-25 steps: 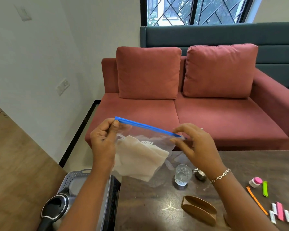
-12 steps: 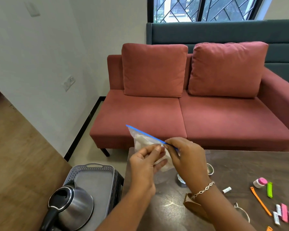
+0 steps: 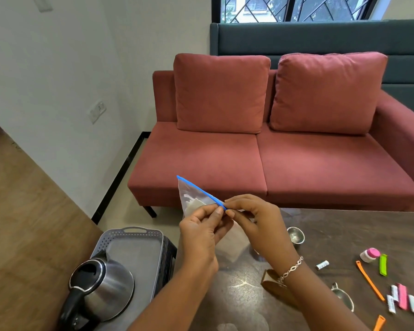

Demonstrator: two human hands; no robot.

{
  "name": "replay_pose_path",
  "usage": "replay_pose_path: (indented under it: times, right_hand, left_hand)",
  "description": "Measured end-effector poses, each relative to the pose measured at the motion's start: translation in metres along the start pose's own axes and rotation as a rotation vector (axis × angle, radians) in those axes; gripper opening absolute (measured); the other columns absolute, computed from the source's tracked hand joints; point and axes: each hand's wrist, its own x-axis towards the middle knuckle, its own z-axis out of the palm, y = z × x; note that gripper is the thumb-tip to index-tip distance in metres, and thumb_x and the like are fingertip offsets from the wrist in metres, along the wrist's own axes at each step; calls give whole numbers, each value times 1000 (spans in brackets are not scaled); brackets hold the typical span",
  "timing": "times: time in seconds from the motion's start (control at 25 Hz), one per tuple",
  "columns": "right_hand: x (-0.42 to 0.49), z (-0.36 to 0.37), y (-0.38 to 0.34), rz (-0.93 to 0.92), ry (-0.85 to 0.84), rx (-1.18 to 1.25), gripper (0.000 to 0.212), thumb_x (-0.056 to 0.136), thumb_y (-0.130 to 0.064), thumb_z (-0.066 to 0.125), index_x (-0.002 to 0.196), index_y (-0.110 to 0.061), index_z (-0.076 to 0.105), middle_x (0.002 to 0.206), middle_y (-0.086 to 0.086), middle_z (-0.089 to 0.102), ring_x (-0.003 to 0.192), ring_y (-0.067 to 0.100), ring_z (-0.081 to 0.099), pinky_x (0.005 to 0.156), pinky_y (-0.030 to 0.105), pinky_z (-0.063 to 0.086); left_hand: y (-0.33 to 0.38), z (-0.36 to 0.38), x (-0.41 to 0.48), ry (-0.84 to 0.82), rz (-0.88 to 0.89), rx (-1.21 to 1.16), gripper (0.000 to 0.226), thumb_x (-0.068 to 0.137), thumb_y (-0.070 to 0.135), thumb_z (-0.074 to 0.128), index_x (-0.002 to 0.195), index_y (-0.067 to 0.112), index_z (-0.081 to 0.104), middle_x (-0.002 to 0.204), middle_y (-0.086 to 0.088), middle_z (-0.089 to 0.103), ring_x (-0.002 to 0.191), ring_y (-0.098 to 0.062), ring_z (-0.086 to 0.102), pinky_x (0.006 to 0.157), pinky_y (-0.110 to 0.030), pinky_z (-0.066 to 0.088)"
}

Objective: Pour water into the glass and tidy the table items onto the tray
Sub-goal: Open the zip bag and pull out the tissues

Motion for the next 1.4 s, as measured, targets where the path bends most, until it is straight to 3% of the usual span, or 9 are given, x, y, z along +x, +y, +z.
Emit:
replay_pose_path:
  times: [0.16,0.32,0.48,0.76,0.88,1.04,1.2,1.32,1.4]
  right_hand:
    - [2,-1,-1,95,-48,47,14,80,-3,64,87,-11,74,86,-1,72,81,11,66,74,25,53]
    - [1,0,-2,126,-37,-8,11,78,-8,66,83,-13,74,79,-2,73,72,4,65,69,16,52]
    - [0,1,-1,138,-82,-54,8,79,-13,68,82,-11,74,78,2,73,72,13,67,71,31,56]
    - [-1,6,3,213,-166,-44,17,79,-20,67,63,-16,68,56,-1,64,53,14,57,54,33,49]
    - [1,8,8,321,-172,52,16,78,-23,69,71,-8,69,66,11,69,68,29,66,70,47,55]
    - [0,17,10,355,-178,80,6,76,-11,64,72,-12,68,68,11,70,69,28,67,73,51,55]
    - [0,21,14,396,-125,80,11,73,-2,58,66,-9,65,64,15,69,59,27,66,68,46,58]
    - [-4,20,17,429,-10,85,15,71,0,60,61,-12,62,59,11,67,50,15,62,62,36,57]
    - [-8,19,19,420,40,65,18,70,0,61,60,-15,59,58,9,65,55,22,63,62,36,55]
  left_hand:
    - [-1,-3,-2,-7,29,56,12,86,-3,56,82,-3,67,70,-11,68,65,-16,68,64,-25,60]
    - [-3,-4,-5,-22,91,149,15,86,-4,56,77,1,67,72,-9,70,64,-12,69,64,-23,59]
    - [-5,-8,-6,-30,151,267,18,84,-4,58,71,5,67,65,-4,68,61,-9,67,61,-21,58]
    - [-11,-21,-2,-50,182,469,15,83,1,62,68,1,65,68,-16,67,69,-30,67,67,-36,60]
    - [-12,-26,1,-81,205,676,18,81,3,62,63,8,60,72,-22,67,76,-39,66,71,-53,56]
    - [-10,-28,-1,-84,259,913,22,80,11,62,62,15,50,65,-9,62,66,-27,64,65,-50,56]
    - [-6,-30,-1,-42,309,1001,15,81,8,59,70,9,50,63,-2,55,55,-13,50,57,-37,50]
    - [0,-37,5,63,366,1013,7,79,3,56,75,4,51,63,-7,58,58,-24,56,61,-43,51]
    - [6,-42,10,109,425,1027,11,77,-3,53,83,6,49,73,-9,59,65,-29,57,63,-45,51]
